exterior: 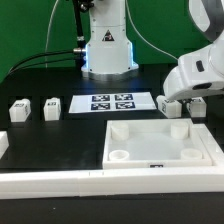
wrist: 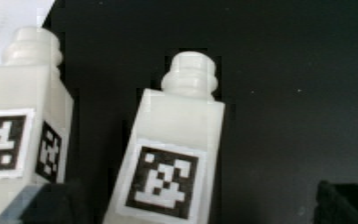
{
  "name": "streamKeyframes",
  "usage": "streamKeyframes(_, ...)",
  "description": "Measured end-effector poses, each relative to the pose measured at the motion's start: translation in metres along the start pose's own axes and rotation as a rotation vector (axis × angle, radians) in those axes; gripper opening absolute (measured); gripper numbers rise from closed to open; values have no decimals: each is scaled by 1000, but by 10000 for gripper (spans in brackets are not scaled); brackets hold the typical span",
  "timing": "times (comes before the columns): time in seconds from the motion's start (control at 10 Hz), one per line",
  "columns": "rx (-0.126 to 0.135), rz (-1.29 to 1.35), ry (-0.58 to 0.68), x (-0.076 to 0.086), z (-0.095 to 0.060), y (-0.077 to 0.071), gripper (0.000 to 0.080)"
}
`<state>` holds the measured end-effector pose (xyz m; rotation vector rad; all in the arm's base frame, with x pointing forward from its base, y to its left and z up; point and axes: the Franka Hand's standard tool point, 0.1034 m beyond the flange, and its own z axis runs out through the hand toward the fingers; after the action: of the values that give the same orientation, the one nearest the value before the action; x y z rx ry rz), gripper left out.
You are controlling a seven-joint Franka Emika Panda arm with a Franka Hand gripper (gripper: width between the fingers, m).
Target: Assemble one leg
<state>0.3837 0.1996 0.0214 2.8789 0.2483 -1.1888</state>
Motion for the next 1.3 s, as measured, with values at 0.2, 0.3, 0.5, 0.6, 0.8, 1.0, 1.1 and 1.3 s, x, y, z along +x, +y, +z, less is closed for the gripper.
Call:
streamKeyframes(0.2, 1, 1, -2, 1, 3, 1, 648)
streamKeyframes(0.3, 2, 2, -3, 2, 4, 2, 648)
streamKeyframes(0.5, 4, 3, -27, 4, 10, 8, 648)
streamKeyframes(0.6, 8, 8, -20, 7, 12, 10, 648)
streamKeyframes(0.8, 3, 12, -102, 0, 16, 13, 648)
streamKeyframes(1.0, 7, 12, -113, 7, 17, 13, 648)
streamKeyframes(1.1, 8, 13, -114, 7, 18, 13, 648)
streamKeyframes(1.3, 8, 14, -114, 7, 17, 14, 648)
